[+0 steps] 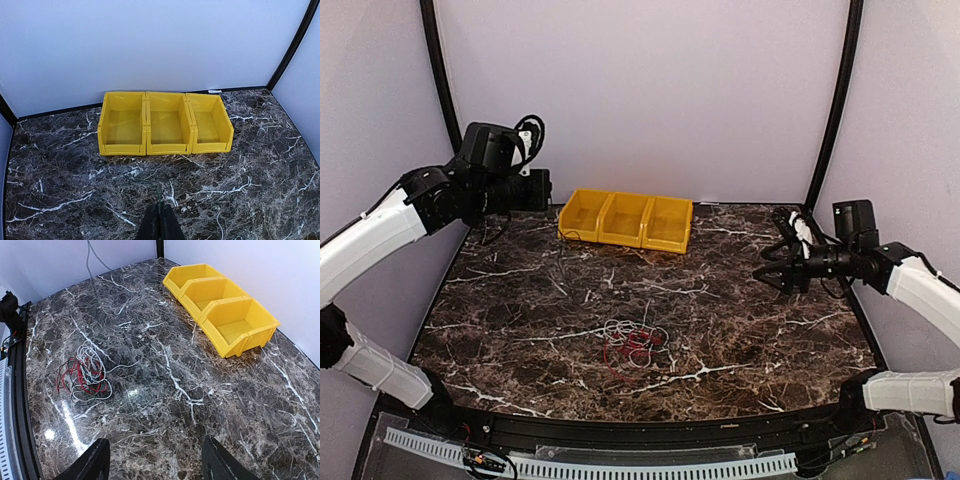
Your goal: Untangle the cables
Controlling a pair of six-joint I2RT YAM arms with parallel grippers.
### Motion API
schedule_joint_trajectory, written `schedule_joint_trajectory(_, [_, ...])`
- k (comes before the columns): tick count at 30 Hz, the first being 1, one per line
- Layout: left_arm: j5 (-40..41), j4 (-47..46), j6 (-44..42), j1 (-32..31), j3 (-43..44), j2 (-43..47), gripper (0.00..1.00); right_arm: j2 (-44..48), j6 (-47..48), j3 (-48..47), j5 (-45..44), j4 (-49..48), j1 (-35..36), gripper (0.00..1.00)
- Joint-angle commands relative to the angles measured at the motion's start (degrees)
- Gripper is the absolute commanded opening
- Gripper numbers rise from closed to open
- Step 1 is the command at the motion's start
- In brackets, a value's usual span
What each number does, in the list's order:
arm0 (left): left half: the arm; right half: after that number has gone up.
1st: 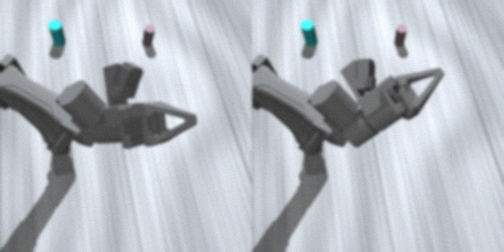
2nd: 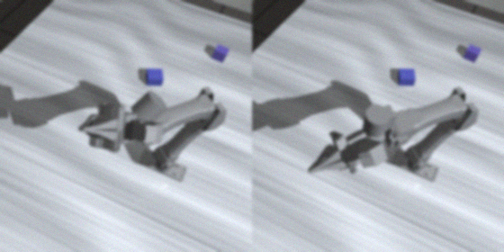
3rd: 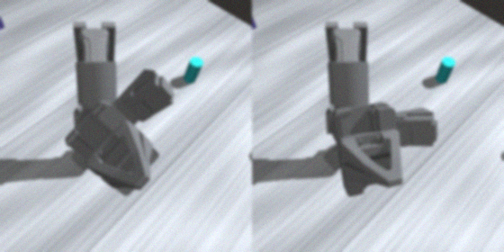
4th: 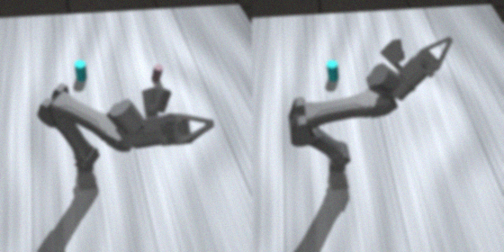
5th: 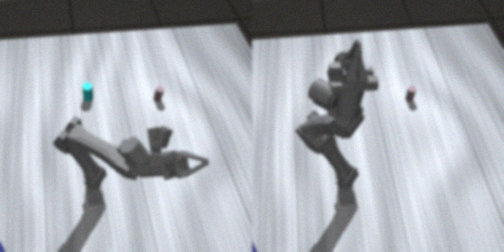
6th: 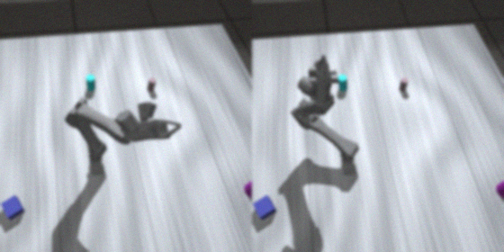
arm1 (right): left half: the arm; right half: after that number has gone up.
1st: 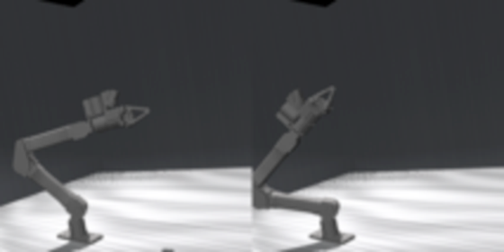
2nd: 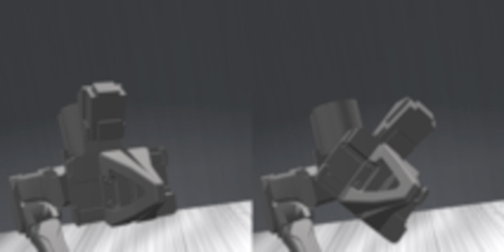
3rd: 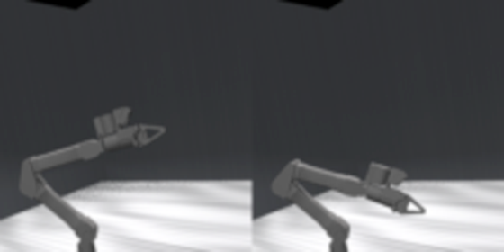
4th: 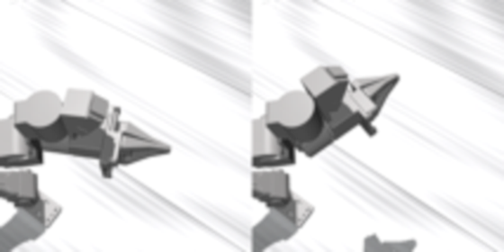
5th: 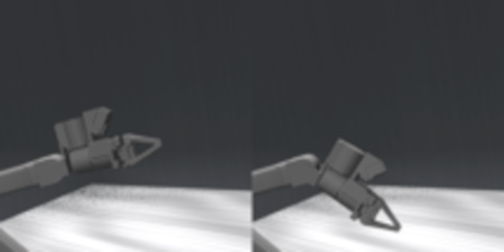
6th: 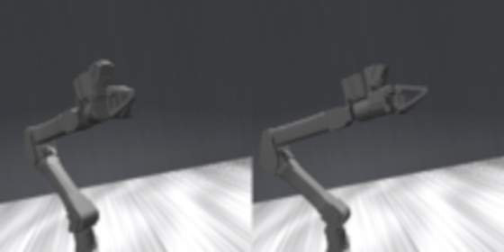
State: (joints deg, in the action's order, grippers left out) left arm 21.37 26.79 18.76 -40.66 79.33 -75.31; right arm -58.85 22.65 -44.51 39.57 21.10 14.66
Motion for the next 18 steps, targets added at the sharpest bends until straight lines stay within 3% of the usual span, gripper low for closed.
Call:
schedule_joint_trajectory(1, [-3.6, -0.4, -3.8, 3.0, 6.0, -2.6, 0.0, 5.6, 0.5, 4.1, 3.2, 2.5, -3.1, 0.68])
schedule_joint_trajectory(9, [-9.7, 2.3, -7.1, 8.6, 22.9, -13.9, 0.0, 6.4, 3.3, 7.3, -3.6, -1.1, -5.5, 0.71])
schedule_joint_trajectory(18, [-9.1, 2.4, -11.6, 11.3, 38.8, -23.9, 0.0, 7.5, 5.7, 9.0, -5.1, -2.3, -5.5, 0.7])
